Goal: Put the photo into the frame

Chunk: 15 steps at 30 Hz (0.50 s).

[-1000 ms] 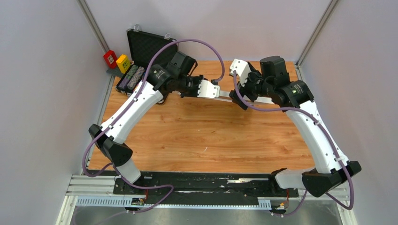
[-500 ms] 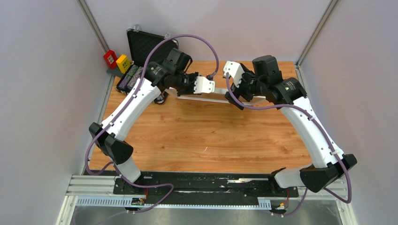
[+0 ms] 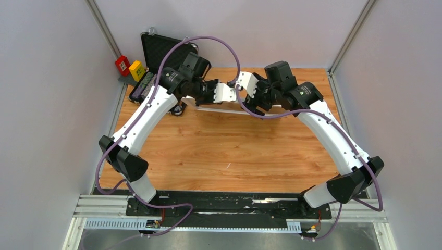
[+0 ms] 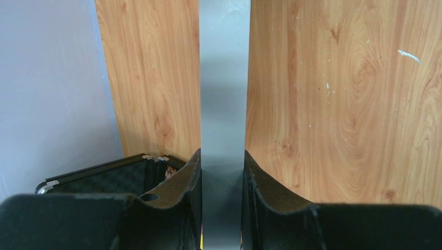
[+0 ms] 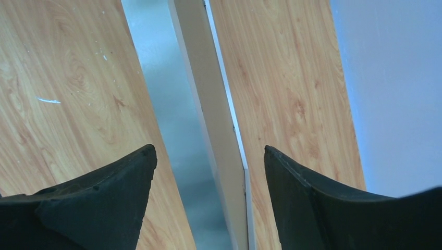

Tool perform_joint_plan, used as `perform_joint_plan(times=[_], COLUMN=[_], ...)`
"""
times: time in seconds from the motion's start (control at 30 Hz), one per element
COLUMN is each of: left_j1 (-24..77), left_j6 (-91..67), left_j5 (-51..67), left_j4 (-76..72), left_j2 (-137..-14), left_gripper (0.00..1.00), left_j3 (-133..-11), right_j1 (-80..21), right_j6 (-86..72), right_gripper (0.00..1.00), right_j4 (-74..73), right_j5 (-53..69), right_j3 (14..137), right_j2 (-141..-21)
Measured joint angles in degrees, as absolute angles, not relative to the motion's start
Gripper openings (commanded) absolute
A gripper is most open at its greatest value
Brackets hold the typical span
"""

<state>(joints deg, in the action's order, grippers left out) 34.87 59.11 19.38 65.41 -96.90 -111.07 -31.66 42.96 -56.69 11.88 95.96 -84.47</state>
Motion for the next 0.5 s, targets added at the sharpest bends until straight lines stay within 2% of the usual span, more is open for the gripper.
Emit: perform_joint_plan(times=[0.23,0.5], left_j1=[34.39,33.61], left_j6=[59.31,59.83], left_j5=[20.08,20.27], left_j4=[65.43,65.54], left_j2=[-96.9,-96.92], left_gripper=[0.0,0.0], left_j3=[-111.07,-111.07], right_j1=[-32.08,-32.23], right_j6=[44.12,44.51], right_gripper=[0.65,0.59], right_j4=[-54.59,-51.37], right_j5=[9.93,9.04], right_j3=[95.92,94.52], right_j2=[-84.71,-84.77])
